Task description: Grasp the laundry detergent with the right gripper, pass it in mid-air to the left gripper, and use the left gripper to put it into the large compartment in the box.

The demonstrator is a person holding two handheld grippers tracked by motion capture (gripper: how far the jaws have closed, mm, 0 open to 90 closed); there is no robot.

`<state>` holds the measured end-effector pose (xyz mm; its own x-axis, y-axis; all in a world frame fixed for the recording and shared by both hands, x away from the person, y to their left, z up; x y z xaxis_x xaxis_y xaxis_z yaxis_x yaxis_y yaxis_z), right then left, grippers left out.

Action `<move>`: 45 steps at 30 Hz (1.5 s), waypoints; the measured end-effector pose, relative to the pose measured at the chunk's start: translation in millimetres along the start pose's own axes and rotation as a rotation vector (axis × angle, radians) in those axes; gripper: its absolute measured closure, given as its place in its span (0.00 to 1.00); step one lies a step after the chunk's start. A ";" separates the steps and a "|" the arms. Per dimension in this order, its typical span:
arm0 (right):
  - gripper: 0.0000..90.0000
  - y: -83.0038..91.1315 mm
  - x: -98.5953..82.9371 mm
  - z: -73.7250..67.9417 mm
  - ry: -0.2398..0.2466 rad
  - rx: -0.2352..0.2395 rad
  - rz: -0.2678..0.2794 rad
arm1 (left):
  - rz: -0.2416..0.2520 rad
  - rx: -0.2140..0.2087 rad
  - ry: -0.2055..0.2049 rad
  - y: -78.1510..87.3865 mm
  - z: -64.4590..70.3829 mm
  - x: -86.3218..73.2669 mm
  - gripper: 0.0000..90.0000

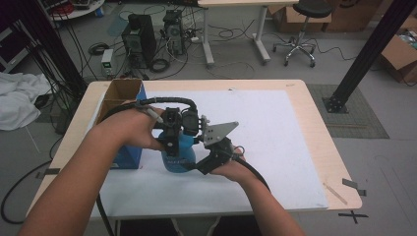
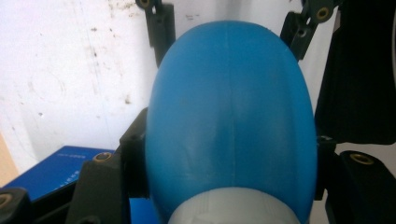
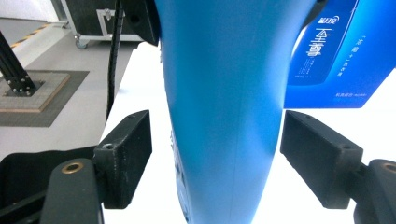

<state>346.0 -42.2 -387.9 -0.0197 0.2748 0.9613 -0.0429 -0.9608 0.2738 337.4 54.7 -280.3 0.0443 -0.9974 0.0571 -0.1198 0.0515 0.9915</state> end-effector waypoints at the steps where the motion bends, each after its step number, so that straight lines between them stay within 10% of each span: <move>1: 0.24 1.0 0.9 0.2 0.000 0.004 -0.007 | 0.004 -0.002 0.005 1.4 -0.7 -0.5 0.43; 12: 0.07 24.7 9.6 11.8 -0.004 -0.010 -0.166 | 0.007 -0.014 0.086 25.2 -9.7 -9.0 0.43; 23: 0.00 59.7 24.5 20.0 0.009 0.012 -0.391 | -0.019 -0.013 0.271 62.7 -30.3 -29.8 0.43; 33: 0.00 78.9 16.2 23.2 -0.009 0.064 -0.597 | -0.029 0.005 0.575 109.7 -51.9 -51.8 0.43; 45: 0.00 91.3 20.6 26.6 0.014 0.071 -0.711 | -0.063 0.042 0.920 145.4 -66.3 -94.4 0.43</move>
<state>368.2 -125.2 -342.3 -0.0242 0.8355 0.5489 0.0144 -0.5487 0.8359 381.6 159.7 -133.8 0.8209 -0.5637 0.0914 -0.1252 -0.0215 0.9919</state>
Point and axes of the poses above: each handheld gripper's, and its own axes: y roughly backward along the jaws, x roughly out of its top, z roughly to its right, the point moved 4 cm from there along -y, roughly forward along the jaws, and after that the axes turned 8 degrees about z, right-handed, at the moved point
